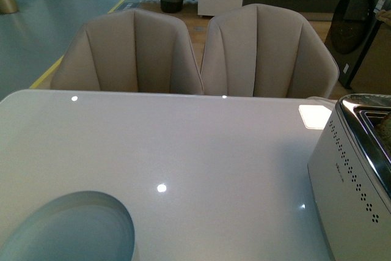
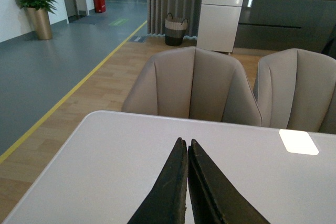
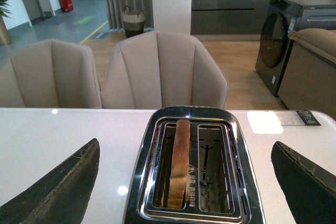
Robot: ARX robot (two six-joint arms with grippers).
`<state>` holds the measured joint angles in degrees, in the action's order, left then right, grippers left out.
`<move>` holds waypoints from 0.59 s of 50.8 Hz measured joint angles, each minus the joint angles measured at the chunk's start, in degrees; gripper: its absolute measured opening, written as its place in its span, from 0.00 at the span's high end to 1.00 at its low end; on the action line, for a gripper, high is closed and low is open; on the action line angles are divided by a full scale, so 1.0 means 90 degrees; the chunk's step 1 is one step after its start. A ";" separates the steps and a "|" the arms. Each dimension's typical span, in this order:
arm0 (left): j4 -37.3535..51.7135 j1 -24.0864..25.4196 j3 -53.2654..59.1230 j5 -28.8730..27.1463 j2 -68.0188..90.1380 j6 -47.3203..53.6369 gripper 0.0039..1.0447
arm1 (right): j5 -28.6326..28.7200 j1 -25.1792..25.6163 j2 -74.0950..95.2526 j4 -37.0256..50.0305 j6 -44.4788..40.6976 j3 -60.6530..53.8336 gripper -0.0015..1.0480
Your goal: Left arm holds plate, right arm toasts bread
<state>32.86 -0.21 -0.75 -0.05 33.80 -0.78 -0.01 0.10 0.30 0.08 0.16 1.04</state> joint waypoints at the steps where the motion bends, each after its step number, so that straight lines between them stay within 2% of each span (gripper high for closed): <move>1: -0.0112 0.0002 0.0002 0.0002 -0.0134 0.0000 0.97 | 0.0000 0.0000 0.0000 0.0000 0.0000 0.0000 0.08; 21: -0.1642 0.0002 0.0002 0.0005 -0.1749 0.0012 0.97 | 0.0000 0.0000 0.0000 0.0000 0.0000 0.0000 0.08; 30: -0.2013 0.0002 0.0002 0.0005 -0.2123 0.0012 0.97 | 0.0000 0.0000 0.0000 0.0000 0.0000 0.0000 0.08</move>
<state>14.74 -0.19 -0.73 -0.01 14.70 -0.67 -0.01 0.10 0.30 0.08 0.16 1.04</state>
